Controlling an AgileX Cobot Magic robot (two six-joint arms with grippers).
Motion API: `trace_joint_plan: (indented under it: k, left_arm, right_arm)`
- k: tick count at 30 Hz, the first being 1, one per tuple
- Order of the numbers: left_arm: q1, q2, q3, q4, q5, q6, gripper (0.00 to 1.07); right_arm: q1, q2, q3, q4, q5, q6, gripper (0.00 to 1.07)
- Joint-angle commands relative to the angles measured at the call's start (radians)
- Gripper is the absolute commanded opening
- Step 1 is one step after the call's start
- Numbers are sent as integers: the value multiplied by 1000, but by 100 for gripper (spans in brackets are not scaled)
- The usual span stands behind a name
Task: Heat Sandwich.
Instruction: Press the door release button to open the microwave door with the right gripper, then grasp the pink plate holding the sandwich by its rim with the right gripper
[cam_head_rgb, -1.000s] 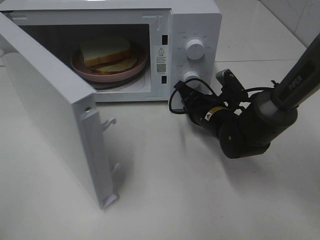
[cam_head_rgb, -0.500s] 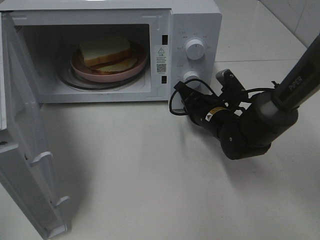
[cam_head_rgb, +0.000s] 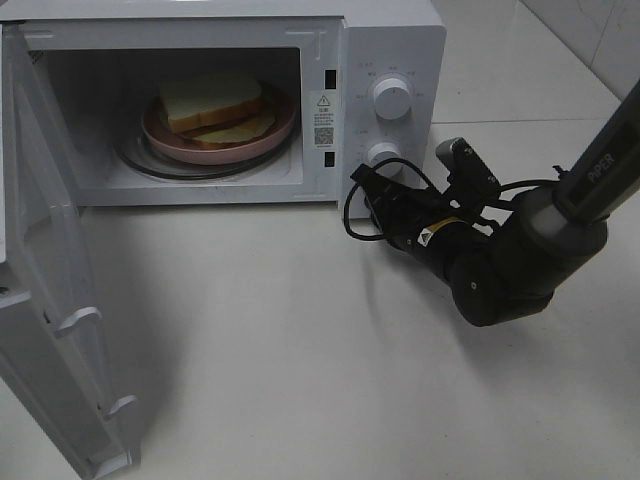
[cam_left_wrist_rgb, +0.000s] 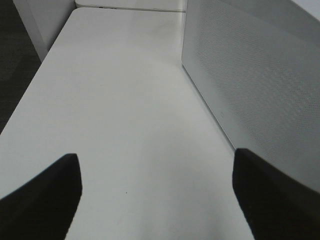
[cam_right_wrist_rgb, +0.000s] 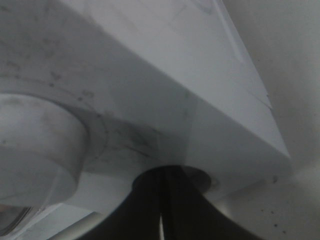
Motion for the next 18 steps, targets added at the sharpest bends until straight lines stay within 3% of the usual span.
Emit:
trace_joint_plan:
  k: [1, 18]
  left_arm:
    - [4, -6, 2, -6, -17, -2, 78]
    - [4, -6, 2, -6, -17, -2, 78]
  right_arm:
    - [-12, -38, 0, -1, -100, -8, 1]
    - [-12, -172, 198, -79, 81, -65, 0]
